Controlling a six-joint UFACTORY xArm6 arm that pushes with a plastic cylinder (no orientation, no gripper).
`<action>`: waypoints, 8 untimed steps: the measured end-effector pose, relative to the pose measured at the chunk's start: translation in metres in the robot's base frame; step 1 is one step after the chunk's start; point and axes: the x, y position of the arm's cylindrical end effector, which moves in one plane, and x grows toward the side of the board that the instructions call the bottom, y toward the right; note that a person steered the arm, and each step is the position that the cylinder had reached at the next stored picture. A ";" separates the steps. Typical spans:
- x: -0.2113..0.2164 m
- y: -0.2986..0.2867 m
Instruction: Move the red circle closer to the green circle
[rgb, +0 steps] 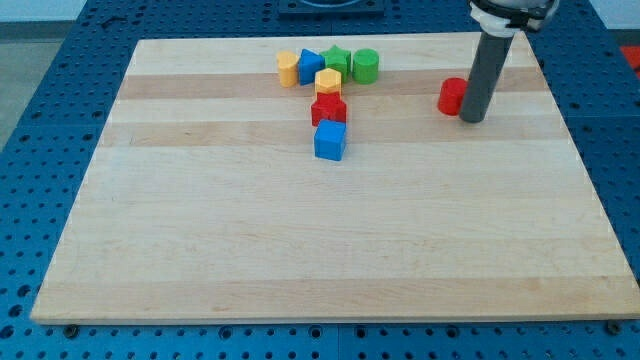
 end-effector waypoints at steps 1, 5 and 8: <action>-0.010 -0.008; -0.025 -0.005; -0.035 -0.011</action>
